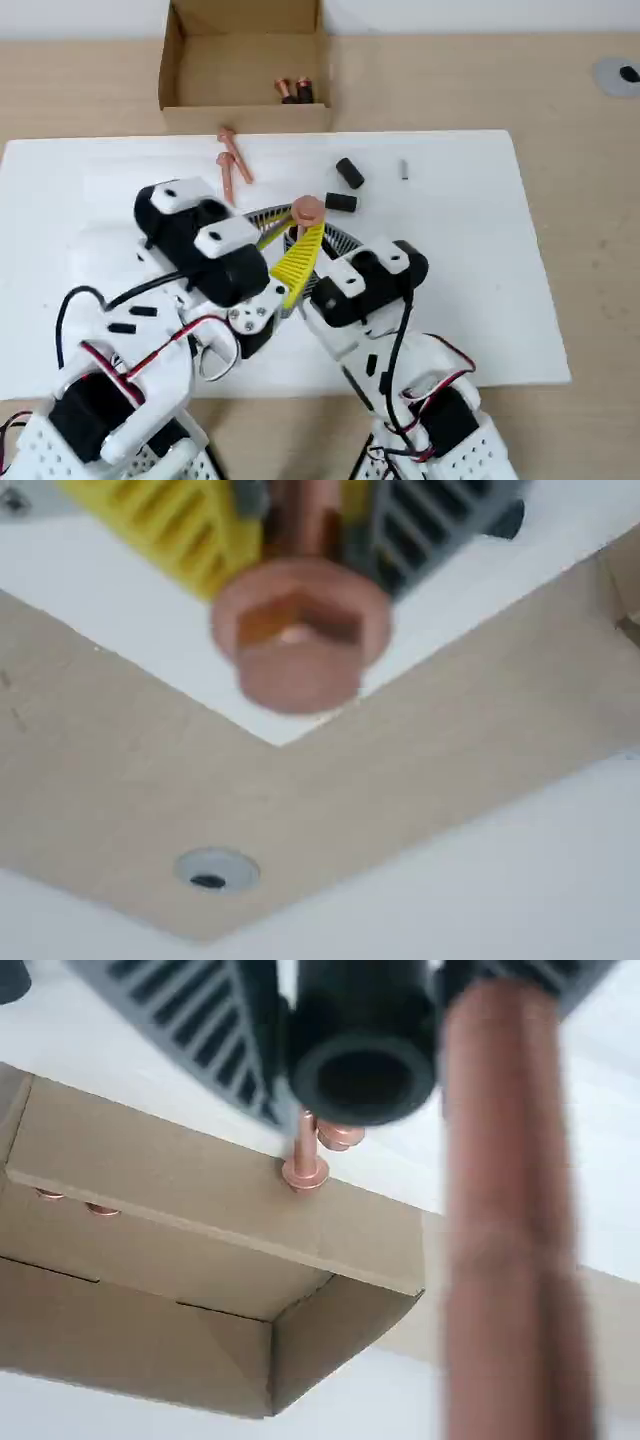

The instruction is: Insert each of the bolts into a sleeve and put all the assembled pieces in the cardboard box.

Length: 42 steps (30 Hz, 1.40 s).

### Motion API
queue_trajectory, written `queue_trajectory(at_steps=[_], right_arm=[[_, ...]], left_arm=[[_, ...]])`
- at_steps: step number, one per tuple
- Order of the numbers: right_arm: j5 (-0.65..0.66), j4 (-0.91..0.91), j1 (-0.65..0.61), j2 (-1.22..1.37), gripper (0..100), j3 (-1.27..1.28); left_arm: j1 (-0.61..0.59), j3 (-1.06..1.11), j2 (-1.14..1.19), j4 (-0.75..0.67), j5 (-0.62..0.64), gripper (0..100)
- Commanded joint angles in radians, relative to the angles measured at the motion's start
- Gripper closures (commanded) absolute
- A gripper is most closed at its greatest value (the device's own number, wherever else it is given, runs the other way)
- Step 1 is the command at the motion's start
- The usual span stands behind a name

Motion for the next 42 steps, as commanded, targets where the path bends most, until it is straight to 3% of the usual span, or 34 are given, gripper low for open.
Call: queue_trajectory(at_steps=[1,12,22,42], right_arm=[[-0.006,-0.028,-0.018,-0.124,98.9,-0.005],[-0.006,-0.028,-0.018,-0.124,98.9,-0.007],[-0.006,-0.028,-0.018,-0.124,98.9,-0.004],[-0.006,-0.028,-0.016,-0.124,98.9,-0.005]], left_arm=[[-0.017,-0.006,-0.01,-0.006,0.04,99],[-0.144,0.072,-0.056,-0.121,0.044,99],[-0.137,0.284,-0.283,-0.235,0.046,99],[-0.081,0.404,-0.286,-0.405,0.038,99]])
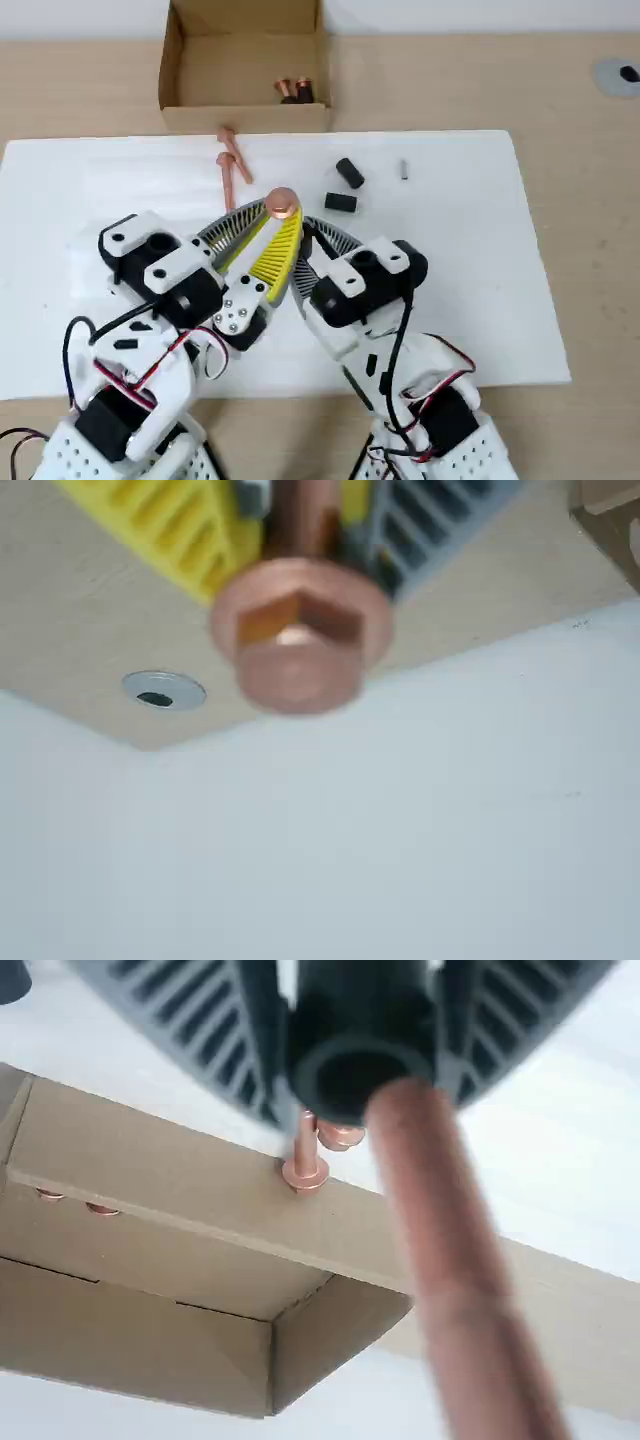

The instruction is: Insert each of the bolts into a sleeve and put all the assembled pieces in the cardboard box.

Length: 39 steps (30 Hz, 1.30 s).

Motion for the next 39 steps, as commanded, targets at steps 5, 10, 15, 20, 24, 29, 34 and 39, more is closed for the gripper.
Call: queue_trajectory(at_steps=[5,10,15,20,24,29,34,39], right_arm=[[-0.006,-0.028,-0.016,-0.124,98.9,-0.004],[-0.006,-0.028,-0.016,-0.124,98.9,-0.002],[-0.006,-0.028,-0.016,-0.124,98.9,-0.005],[-0.005,-0.026,-0.016,-0.124,98.9,-0.005],[-0.005,-0.026,-0.016,-0.124,98.9,-0.005],[-0.005,-0.026,-0.016,-0.124,98.9,-0.005],[-0.005,-0.026,-0.016,-0.124,98.9,-0.005],[-0.005,-0.026,-0.016,-0.124,98.9,-0.005]], left_arm=[[0.006,0.018,-0.008,-0.031,0.005,99],[0.006,0.031,-0.01,-0.032,0.005,99],[0.005,0.081,-0.01,-0.132,0.003,99],[0.005,0.089,-0.01,-0.17,0.002,99],[0.005,0.094,-0.01,-0.169,-0.029,99],[0.003,0.095,-0.01,-0.161,-0.032,99],[0.002,0.094,-0.018,-0.091,-0.032,99],[-0.057,0.094,-0.018,-0.091,-0.031,99]])
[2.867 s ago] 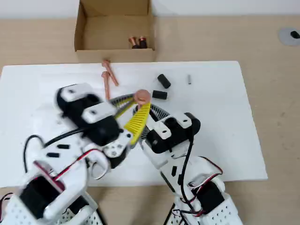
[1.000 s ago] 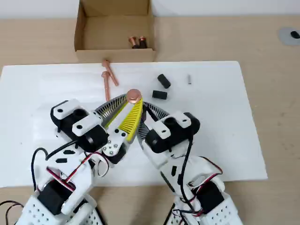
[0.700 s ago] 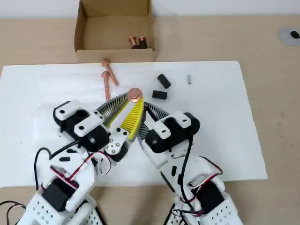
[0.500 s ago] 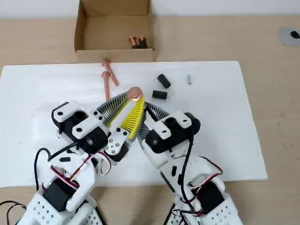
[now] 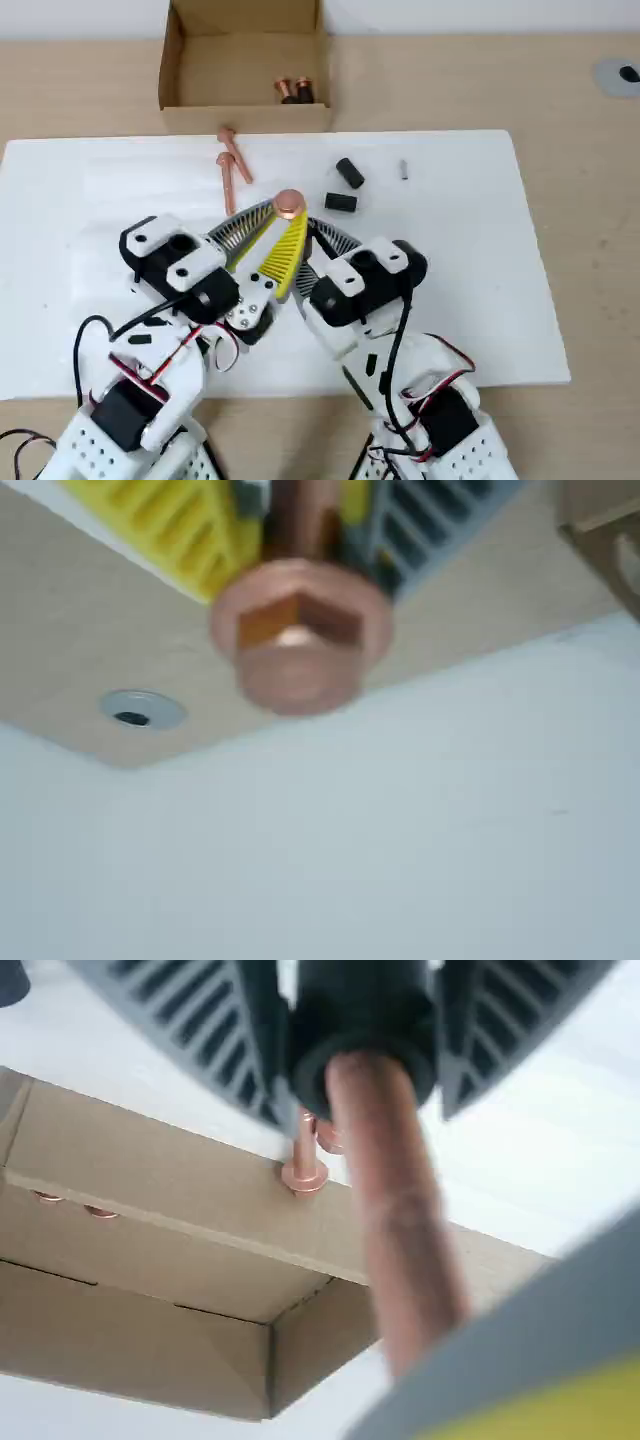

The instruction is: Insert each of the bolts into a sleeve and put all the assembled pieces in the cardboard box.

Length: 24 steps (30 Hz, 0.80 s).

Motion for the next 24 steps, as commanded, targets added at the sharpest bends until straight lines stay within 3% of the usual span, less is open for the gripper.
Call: queue_trajectory(at_steps=[1,18,24], right_arm=[[-0.005,-0.026,-0.016,-0.124,98.9,-0.007],[-0.003,-0.026,-0.016,-0.124,98.9,-0.004],[-0.003,-0.026,-0.016,-0.124,98.9,-0.002]], left_arm=[[-0.043,-0.005,-0.015,0.002,-0.009,99],[-0.029,0.028,-0.013,0.02,0.002,96],[-0.087,0.018,-0.008,0.02,0.173,88]])
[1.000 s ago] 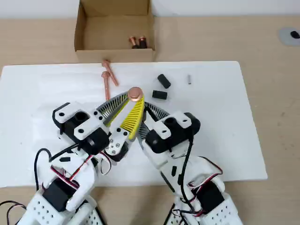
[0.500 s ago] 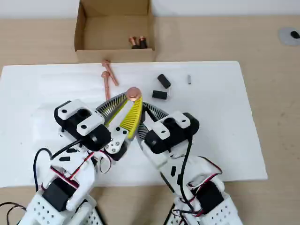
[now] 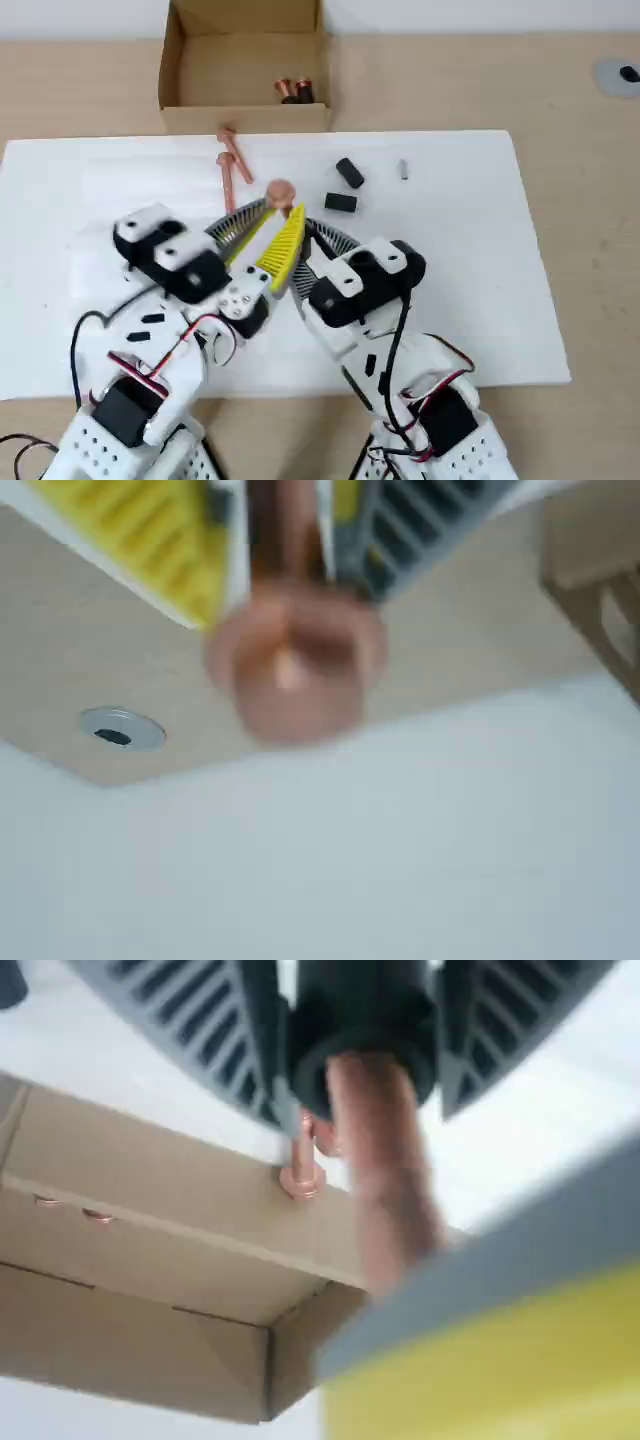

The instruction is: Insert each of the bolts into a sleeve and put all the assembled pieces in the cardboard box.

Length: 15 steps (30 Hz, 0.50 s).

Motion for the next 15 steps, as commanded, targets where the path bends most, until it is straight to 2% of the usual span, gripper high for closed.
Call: queue_trajectory(at_steps=[1,7,15], right_arm=[[-0.005,-0.026,-0.013,-0.124,98.9,-0.004],[-0.005,-0.026,-0.008,-0.122,98.9,-0.002],[-0.005,-0.026,0.015,-0.117,98.9,-0.002]], left_arm=[[-0.037,-0.015,-0.001,0.005,0.058,87],[-0.037,-0.094,-0.001,0.166,0.1,86],[-0.037,-0.232,-0.001,0.305,0.114,86]])
